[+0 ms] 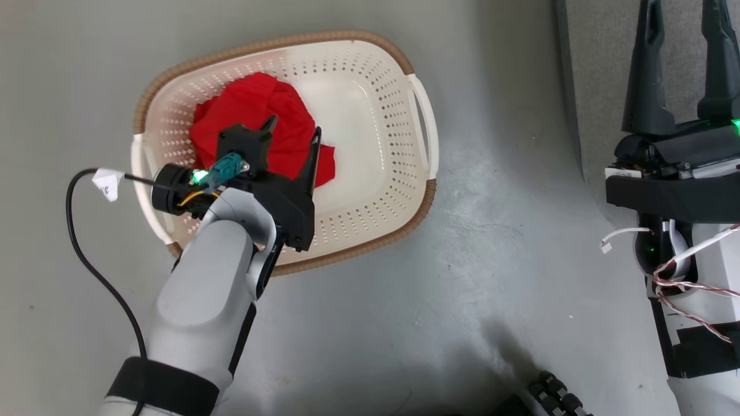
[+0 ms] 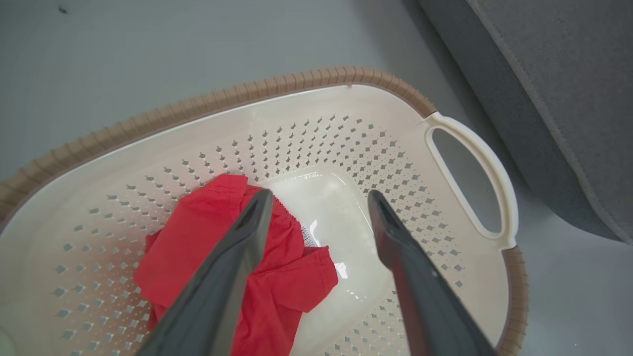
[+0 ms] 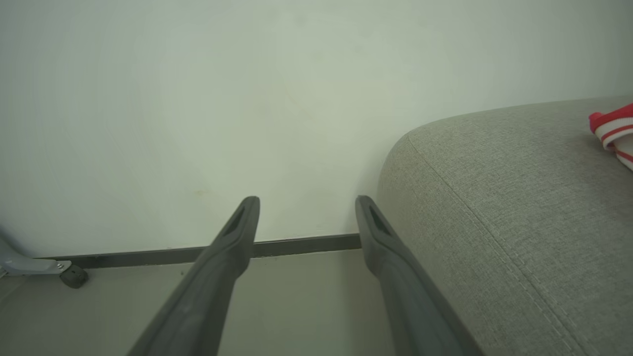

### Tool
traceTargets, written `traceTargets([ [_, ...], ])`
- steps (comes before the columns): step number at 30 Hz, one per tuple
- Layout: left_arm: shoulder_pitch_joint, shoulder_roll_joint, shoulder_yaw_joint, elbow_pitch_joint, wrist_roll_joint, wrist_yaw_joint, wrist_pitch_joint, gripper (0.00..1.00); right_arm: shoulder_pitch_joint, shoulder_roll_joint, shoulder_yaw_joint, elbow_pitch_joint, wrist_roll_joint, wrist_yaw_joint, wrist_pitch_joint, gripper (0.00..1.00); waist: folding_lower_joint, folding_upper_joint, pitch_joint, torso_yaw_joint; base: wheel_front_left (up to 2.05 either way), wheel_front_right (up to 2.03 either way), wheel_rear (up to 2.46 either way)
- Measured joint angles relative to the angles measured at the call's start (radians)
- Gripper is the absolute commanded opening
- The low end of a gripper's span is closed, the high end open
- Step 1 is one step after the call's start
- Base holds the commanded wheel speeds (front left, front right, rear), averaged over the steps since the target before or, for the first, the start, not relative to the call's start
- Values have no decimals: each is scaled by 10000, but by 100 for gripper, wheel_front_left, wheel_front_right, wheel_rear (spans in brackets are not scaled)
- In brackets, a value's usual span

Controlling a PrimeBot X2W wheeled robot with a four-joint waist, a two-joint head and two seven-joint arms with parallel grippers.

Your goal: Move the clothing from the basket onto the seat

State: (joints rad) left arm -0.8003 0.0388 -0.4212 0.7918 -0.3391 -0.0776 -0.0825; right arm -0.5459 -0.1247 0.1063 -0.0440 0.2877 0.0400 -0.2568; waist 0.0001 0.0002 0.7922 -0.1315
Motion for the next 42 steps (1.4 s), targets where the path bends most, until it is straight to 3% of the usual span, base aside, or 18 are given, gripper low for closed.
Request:
traceTargets([
  [15,-1579,8,-153,1960,522,966,1448,100,-94,190,178,-2,-13,44,0,100,0,0,956,-548,0,0,0],
  [21,-1934,257,-102,2472,596,1252,1762,100,-98,291,245,-52,-13,56,0,100,-1,0,1205,-674,0,0,0],
  [42,-3033,1028,-861,3538,1831,1582,2452,100,-127,466,399,-397,-13,86,0,100,-1,-1,2023,-977,0,0,0],
])
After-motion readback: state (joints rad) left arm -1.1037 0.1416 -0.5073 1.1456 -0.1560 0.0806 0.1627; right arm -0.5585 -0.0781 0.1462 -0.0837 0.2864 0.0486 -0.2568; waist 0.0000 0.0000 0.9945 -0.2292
